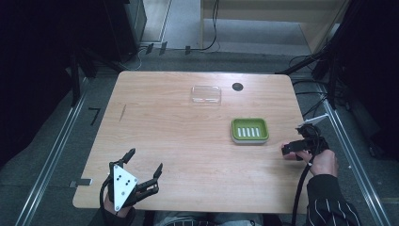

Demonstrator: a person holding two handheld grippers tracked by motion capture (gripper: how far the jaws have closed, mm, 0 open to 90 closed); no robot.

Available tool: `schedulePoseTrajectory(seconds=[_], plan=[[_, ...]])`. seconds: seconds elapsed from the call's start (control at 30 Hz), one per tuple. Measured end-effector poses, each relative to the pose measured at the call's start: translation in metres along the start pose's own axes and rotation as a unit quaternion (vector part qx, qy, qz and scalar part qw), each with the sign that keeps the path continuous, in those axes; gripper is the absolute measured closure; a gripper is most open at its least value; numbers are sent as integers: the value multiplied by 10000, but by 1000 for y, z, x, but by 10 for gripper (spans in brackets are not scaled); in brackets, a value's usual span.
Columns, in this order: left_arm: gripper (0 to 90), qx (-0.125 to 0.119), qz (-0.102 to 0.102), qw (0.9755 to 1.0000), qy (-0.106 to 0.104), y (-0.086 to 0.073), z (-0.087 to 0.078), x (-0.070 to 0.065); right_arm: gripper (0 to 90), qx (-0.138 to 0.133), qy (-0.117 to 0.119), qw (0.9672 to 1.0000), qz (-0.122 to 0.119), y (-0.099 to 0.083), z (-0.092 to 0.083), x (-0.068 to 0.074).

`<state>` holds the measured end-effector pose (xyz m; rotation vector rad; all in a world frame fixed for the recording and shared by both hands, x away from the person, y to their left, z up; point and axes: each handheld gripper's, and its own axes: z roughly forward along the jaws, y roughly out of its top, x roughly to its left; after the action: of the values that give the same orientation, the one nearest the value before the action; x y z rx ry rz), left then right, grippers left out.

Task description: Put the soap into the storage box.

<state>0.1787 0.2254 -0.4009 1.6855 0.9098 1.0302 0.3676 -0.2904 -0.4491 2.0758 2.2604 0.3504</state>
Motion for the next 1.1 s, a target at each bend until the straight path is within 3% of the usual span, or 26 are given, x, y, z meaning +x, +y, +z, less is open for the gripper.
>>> schedulePoseTrajectory(seconds=[0.27, 0.4, 1.1], plan=[[131, -8, -5, 10000, 18, 0, 0, 0, 0, -39, 27, 10000, 80, 2, 5, -5], [131, 16, 89, 9999, -43, 0, 1, -2, 0, 63, 5, 9999, 92, 3, 12, -6], [131, -1, 57, 10000, -14, 0, 1, -1, 0, 223, -196, 9996, 8, 16, 26, 0]])
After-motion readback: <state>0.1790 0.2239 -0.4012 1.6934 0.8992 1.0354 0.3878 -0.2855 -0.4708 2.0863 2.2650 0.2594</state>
